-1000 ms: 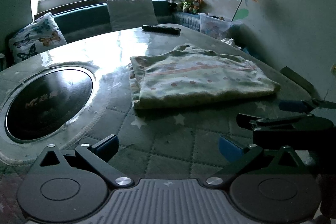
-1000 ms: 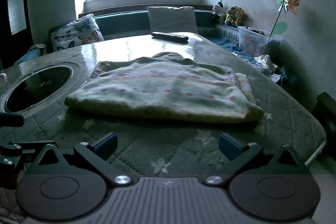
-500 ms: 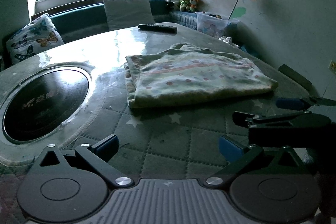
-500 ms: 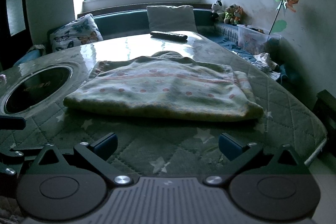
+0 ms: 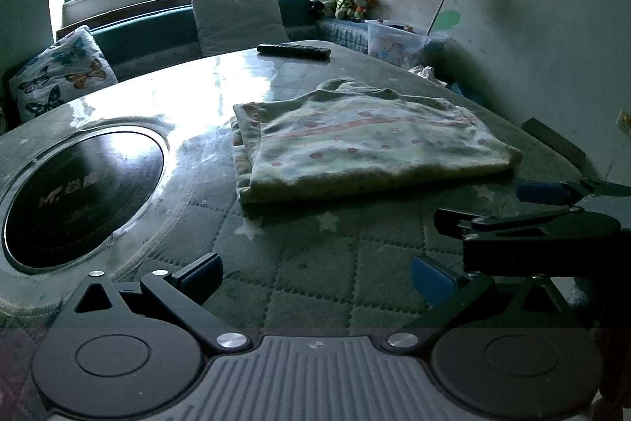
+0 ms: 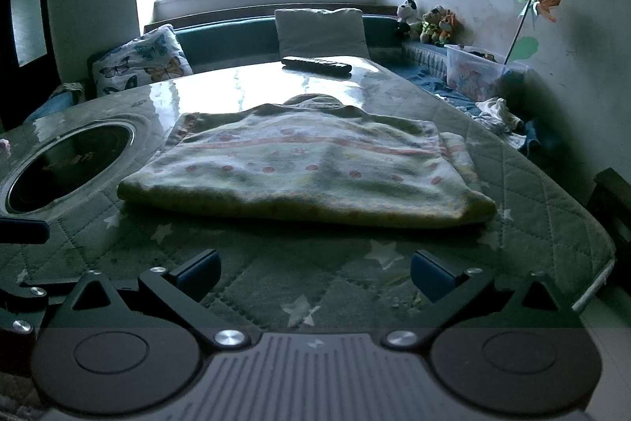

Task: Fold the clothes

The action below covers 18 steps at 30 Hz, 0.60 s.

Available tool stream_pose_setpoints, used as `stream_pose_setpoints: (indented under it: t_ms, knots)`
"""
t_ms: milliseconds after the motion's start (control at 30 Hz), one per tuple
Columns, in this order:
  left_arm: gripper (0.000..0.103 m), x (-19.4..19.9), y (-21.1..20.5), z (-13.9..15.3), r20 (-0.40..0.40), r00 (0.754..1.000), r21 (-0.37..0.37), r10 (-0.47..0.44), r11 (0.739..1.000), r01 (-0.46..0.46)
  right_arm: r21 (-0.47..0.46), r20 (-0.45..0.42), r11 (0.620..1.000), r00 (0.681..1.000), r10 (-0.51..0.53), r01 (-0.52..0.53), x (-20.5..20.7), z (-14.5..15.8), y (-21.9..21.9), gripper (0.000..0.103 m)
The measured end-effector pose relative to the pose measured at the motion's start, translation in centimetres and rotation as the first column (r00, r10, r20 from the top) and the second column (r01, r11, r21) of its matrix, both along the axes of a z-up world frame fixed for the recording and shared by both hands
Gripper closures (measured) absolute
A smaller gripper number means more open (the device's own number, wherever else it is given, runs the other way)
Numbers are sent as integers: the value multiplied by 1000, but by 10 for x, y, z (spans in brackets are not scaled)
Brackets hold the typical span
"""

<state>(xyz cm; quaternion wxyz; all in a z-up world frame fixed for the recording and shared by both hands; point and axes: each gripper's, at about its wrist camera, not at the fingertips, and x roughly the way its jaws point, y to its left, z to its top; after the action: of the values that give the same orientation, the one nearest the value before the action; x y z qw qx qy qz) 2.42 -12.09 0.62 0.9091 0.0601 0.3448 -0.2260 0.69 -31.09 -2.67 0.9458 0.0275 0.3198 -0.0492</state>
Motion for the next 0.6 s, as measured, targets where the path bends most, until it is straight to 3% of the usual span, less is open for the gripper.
stream_pose_setpoints:
  t_ms: [600]
  knots:
    - [0,7,-3,1,3,1000,6,-7,1000,7,1,-11,1000,1000,-5,5,5,-3,0,0]
